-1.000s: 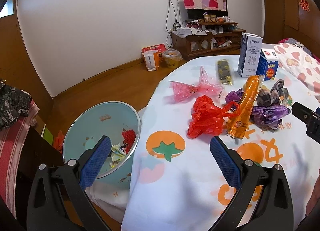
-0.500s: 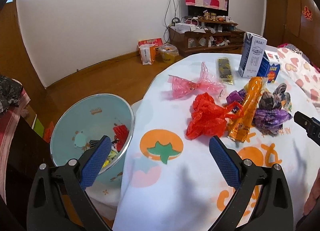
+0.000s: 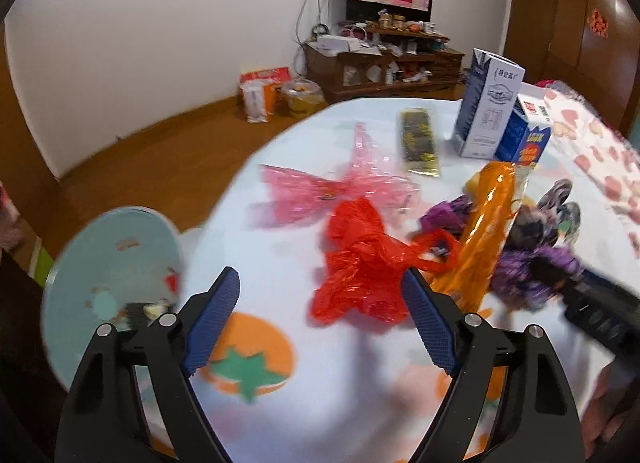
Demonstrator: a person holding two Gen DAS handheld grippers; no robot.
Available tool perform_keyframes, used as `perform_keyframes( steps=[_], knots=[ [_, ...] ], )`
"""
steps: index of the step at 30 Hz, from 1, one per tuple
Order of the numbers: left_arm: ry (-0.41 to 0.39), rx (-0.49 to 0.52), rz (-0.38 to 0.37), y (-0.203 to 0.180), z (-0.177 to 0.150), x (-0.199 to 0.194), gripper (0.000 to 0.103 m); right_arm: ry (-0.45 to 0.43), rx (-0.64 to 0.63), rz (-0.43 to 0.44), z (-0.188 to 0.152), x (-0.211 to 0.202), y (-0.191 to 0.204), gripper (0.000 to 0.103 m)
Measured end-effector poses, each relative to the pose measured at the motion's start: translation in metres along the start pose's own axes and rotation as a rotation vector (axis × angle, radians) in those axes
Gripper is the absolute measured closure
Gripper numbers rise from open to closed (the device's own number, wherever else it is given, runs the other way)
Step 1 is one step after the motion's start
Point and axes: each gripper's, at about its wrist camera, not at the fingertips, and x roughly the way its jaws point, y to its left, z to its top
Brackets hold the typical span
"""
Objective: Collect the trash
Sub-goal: 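Grasp the red plastic bag with the left tool while the right tool grasps the purple wrapper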
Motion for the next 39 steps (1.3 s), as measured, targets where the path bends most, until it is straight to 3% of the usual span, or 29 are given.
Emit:
perform_keyframes(
  steps=[4,5,6,7,14,29,35,39],
  knots=[
    [0.031,-0.005,-0.034,-0.009,0.0,0.013,0.036,0.013,0.005,0.051,0.001,0.006,0.003,0.059],
    [0.03,0.003,-0.039,-0.011,-0.001,0.014,0.043,0.006,-0.004,0.051,0.0,0.005,0.004,0.065],
    [0.028,0.008,-0.048,-0.013,-0.003,0.014,0.051,0.002,-0.008,0.063,0.0,0.003,0.004,0.078],
    [0.025,0.013,-0.063,-0.014,-0.004,0.014,0.055,0.001,-0.007,0.071,0.0,0.002,0.003,0.082],
    [-0.009,0.078,-0.05,-0.023,-0.01,-0.001,0.086,-0.042,-0.02,0.065,-0.008,-0.022,0.001,0.089],
    [-0.064,0.094,-0.041,-0.013,-0.027,-0.052,0.086,-0.165,-0.016,0.036,-0.026,-0.095,-0.012,0.093],
    [-0.11,0.105,-0.103,-0.006,-0.041,-0.082,0.087,-0.197,-0.021,0.051,-0.028,-0.11,-0.016,0.095],
    [-0.131,0.097,-0.131,0.002,-0.049,-0.098,0.087,-0.206,-0.002,0.109,-0.028,-0.119,-0.021,0.096]
  ],
)
